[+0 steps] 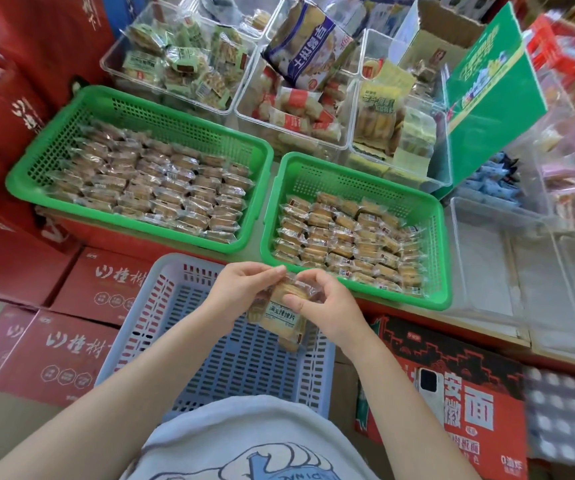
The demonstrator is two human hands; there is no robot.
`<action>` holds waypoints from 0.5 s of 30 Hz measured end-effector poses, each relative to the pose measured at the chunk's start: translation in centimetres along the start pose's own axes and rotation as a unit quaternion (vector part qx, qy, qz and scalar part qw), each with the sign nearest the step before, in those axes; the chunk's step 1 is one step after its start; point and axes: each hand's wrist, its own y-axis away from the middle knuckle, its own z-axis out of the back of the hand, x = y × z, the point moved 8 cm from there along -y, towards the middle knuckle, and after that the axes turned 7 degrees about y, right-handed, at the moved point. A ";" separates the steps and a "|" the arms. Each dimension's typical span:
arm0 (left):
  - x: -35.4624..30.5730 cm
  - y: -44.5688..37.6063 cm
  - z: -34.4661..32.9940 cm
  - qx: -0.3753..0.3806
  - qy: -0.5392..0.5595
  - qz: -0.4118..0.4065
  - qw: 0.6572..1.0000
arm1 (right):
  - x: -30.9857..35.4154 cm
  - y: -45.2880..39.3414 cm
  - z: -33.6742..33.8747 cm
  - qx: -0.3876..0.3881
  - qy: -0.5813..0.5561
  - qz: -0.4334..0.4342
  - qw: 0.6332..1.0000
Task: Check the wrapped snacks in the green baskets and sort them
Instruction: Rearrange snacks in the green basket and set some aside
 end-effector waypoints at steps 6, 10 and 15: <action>-2.8 -5.6 0.5 -0.088 -0.259 -0.147 0.950 | -1.4 -4.3 3.3 -0.102 -0.020 -0.022 0.994; -1.4 -9.8 -0.5 -0.043 -0.538 -0.140 0.830 | -2.1 -7.9 6.7 -0.188 -0.072 -0.054 0.978; 0.9 -13.4 -0.8 0.014 -0.696 -0.100 0.711 | -1.3 -14.1 9.3 -0.226 -0.032 -0.028 0.973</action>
